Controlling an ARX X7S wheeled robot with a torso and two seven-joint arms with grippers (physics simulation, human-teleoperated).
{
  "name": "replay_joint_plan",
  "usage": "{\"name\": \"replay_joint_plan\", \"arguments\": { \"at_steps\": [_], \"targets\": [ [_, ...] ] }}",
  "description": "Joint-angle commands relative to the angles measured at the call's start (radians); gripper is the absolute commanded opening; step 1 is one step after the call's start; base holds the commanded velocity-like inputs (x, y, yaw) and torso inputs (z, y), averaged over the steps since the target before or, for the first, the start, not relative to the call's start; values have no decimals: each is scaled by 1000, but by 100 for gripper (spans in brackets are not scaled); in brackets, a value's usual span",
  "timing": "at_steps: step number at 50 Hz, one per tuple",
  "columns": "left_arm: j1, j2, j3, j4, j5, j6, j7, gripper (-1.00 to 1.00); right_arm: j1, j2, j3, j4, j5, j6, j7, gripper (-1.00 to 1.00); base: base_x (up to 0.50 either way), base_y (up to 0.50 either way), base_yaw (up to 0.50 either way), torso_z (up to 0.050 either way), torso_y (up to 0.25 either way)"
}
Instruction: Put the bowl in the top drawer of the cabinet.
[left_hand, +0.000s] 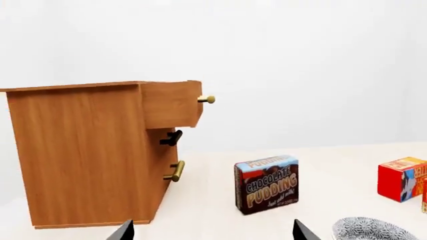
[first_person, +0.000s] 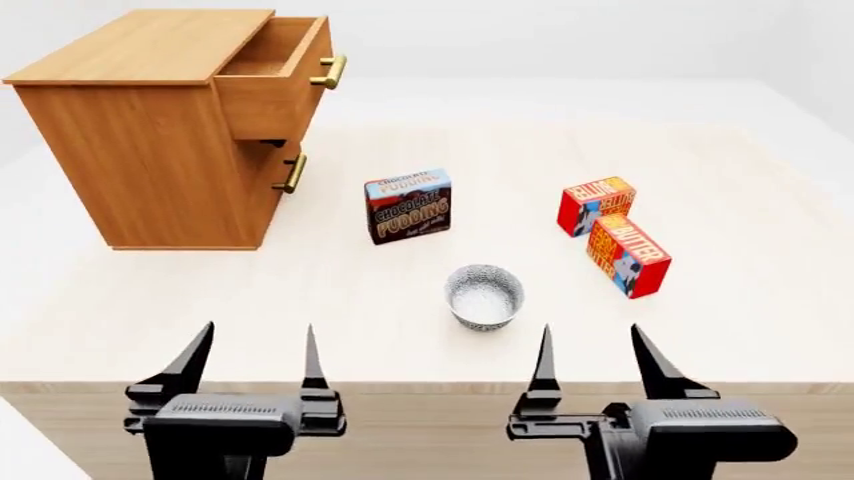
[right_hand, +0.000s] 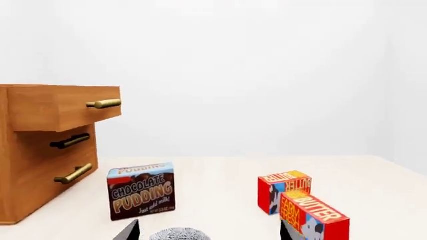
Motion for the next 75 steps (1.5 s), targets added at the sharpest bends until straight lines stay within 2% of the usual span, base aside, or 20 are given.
{"name": "replay_joint_plan", "arguments": {
  "at_steps": [1, 8, 18, 42, 65, 68, 72, 75],
  "targets": [
    [115, -59, 6, 389, 48, -119, -41, 100, -110, 54, -16, -428, -8, 155, 49, 100, 0, 0, 0, 0, 0],
    [165, -79, 23, 493, 89, -117, -56, 100, -152, 73, -53, -535, -47, 175, 63, 100, 0, 0, 0, 0, 0],
    [173, -89, 21, 513, 85, -120, -62, 100, -174, 97, -48, -573, -41, 161, 79, 100, 4, 0, 0, 0, 0],
    [186, -105, 3, 509, 51, -105, -78, 100, -162, 218, -81, -575, 21, 130, 206, 100, 494, 0, 0, 0, 0],
    [188, -119, 12, 474, 39, -74, -87, 100, -150, 258, -110, -562, 35, 110, 249, 100, 500, 0, 0, 0, 1],
    [185, -121, 19, 462, 44, -67, -87, 100, -158, 257, -105, -552, 31, 69, 252, 100, 167, 0, 0, 0, 0],
    [159, -126, 18, 469, 40, -105, -86, 100, -156, 261, -105, -552, 38, 74, 255, 100, 0, 0, 0, 0, 0],
    [79, -135, 0, 520, 27, -244, -82, 100, -154, 264, -103, -549, 42, 73, 257, 100, 0, 0, 0, 0, 0]
  ]
}}
